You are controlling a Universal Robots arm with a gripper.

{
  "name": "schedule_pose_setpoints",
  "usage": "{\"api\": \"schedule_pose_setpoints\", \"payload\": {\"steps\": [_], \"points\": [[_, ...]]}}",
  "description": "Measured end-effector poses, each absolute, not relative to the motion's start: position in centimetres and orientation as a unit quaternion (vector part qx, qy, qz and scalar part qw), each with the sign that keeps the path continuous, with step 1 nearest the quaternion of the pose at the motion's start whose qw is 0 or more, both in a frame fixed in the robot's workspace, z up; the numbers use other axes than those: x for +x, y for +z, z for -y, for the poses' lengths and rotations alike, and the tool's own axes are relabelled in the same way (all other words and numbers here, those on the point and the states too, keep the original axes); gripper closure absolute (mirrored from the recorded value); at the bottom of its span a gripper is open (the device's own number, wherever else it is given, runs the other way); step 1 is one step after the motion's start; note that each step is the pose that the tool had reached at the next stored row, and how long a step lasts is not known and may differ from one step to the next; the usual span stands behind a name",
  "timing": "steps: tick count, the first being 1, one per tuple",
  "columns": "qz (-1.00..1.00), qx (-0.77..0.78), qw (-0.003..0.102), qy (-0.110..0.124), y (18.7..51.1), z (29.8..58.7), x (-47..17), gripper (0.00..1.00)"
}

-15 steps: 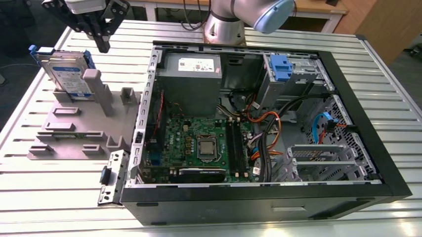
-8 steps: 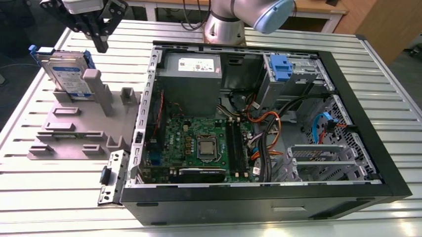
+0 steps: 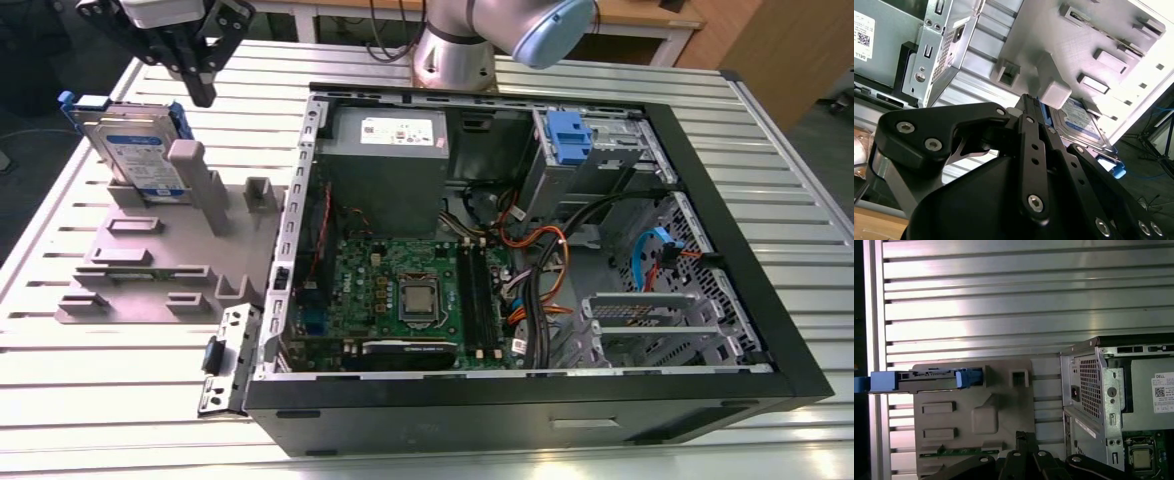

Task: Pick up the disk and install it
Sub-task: 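Reach for the disk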

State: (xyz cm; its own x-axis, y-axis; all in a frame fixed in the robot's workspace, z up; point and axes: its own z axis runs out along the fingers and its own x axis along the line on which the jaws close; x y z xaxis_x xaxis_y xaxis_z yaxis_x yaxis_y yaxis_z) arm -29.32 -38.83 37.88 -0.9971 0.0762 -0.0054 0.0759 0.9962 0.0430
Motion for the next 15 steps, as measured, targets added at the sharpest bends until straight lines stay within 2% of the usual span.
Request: {"api": "schedule_pose_setpoints", "payload": {"steps": [15], "points": [[-0.999, 0.038, 0.002, 0.021, 37.85, 38.83, -29.94, 0.89]]}}
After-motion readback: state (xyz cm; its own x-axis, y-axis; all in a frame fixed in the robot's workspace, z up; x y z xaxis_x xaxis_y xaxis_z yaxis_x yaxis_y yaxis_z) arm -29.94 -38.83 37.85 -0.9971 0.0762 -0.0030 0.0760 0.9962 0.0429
